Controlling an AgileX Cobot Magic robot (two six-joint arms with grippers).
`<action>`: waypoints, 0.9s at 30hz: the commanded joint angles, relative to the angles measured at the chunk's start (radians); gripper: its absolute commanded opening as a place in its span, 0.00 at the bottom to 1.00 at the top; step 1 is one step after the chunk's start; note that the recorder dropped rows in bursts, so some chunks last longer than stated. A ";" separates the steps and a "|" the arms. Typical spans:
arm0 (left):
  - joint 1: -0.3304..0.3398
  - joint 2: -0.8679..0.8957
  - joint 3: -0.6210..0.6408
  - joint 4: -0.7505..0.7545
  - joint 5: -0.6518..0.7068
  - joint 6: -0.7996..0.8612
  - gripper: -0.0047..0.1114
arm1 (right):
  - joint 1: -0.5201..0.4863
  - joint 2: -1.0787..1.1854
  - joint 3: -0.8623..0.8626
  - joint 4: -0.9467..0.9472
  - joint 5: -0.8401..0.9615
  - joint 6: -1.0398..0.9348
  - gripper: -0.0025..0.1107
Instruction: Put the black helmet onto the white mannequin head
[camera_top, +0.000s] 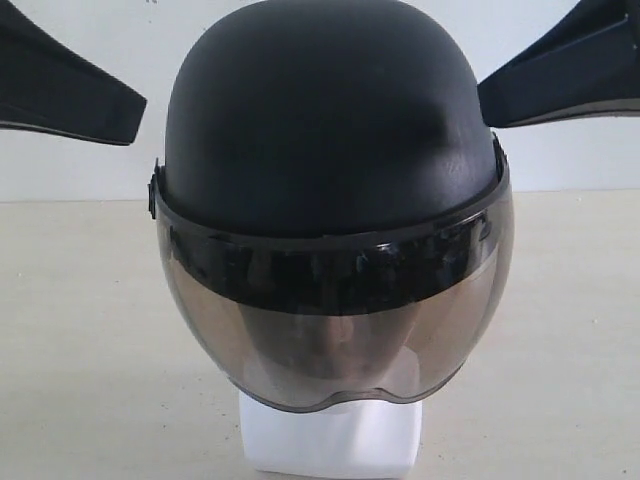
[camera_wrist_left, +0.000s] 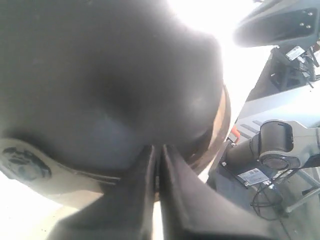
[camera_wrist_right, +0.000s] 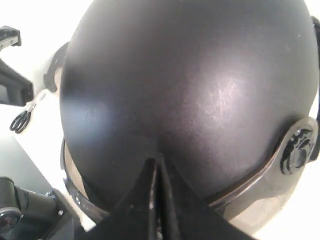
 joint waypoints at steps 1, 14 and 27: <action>-0.002 -0.043 -0.006 0.020 -0.002 -0.044 0.08 | -0.006 -0.022 -0.004 -0.027 -0.022 0.020 0.02; -0.002 -0.188 -0.006 0.104 -0.092 -0.115 0.08 | -0.006 -0.061 -0.004 -0.141 -0.033 0.055 0.02; -0.002 -0.374 0.040 0.071 -0.069 -0.115 0.08 | -0.006 -0.344 -0.004 -0.358 0.050 0.084 0.02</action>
